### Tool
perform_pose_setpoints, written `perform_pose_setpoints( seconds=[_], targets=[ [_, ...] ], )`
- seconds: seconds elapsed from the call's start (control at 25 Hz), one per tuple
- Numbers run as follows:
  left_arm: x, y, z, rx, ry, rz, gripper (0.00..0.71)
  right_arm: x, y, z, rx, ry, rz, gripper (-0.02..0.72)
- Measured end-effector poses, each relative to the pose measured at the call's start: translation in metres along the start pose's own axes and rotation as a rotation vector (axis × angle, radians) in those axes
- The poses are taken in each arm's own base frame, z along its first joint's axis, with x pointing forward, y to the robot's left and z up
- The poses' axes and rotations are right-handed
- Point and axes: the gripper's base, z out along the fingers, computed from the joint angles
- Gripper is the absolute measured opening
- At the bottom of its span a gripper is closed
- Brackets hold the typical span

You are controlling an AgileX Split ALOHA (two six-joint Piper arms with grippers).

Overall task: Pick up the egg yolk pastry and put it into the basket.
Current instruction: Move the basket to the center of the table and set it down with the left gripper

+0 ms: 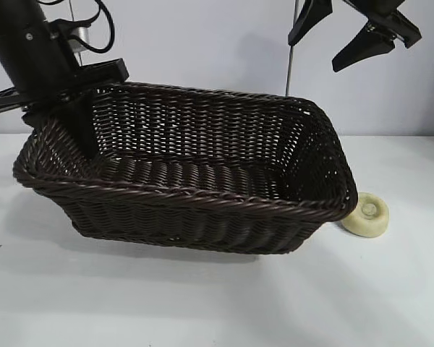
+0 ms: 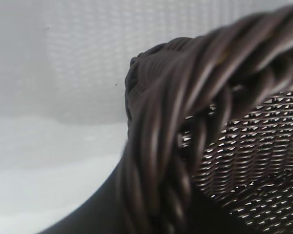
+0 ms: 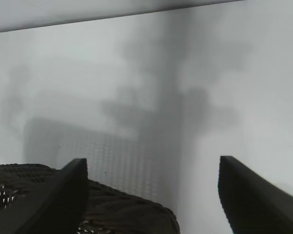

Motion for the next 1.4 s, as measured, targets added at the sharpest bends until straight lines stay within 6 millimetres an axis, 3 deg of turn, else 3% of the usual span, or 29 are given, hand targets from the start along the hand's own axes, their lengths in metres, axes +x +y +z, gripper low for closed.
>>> perform_pose_setpoints(
  seconds=[0.28,0.96,1.4],
  targets=[
    [-0.008,0.03,0.011,0.004,0.01,-0.073,0.102,0.0,0.0,0.0,0.0,0.001,0.0,0.537],
    [-0.013,0.038,0.056,0.067,0.068,-0.081,0.102,0.0,0.0,0.0,0.0,0.0,0.0,0.537],
    [-0.015,0.038,0.057,0.064,0.05,-0.081,0.102,0.0,0.0,0.0,0.0,0.0,0.0,0.537]
  ],
)
